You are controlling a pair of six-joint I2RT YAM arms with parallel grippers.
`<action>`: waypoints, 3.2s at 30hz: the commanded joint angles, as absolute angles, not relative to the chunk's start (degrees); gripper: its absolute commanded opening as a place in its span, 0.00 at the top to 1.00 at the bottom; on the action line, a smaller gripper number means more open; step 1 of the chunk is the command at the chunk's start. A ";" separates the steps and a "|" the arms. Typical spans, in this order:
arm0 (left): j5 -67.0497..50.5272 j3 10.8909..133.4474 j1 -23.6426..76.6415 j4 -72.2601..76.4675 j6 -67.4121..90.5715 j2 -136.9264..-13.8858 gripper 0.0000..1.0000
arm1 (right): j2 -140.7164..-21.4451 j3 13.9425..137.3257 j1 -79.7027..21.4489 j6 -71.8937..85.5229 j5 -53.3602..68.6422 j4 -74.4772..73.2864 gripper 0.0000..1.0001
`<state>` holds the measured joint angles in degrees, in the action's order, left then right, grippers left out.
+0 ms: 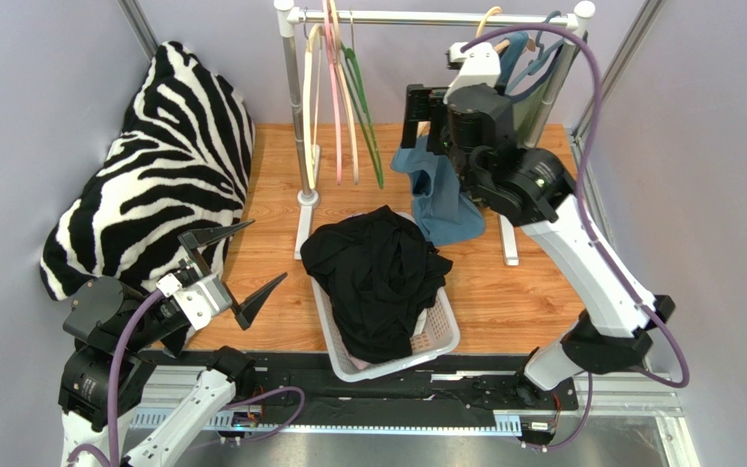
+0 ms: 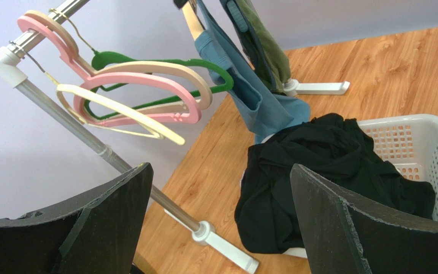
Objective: Remove the tank top from the hanger
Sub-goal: Place the hanger at the clothesline, then pick up the hanger from the clothesline.
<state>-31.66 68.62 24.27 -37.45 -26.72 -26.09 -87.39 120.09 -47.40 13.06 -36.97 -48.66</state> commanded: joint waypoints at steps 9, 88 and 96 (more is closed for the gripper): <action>-32.52 68.12 24.17 -35.51 -25.49 -26.46 0.01 | -97.64 128.40 -47.28 13.10 -40.43 -48.08 0.00; -34.45 66.53 24.08 -35.07 -24.17 -23.82 0.01 | -88.94 118.56 -49.31 13.54 -44.56 -59.68 0.45; -34.37 66.45 24.08 -35.16 -24.17 -23.73 0.01 | -90.70 118.74 -47.73 12.22 -45.09 -57.22 0.33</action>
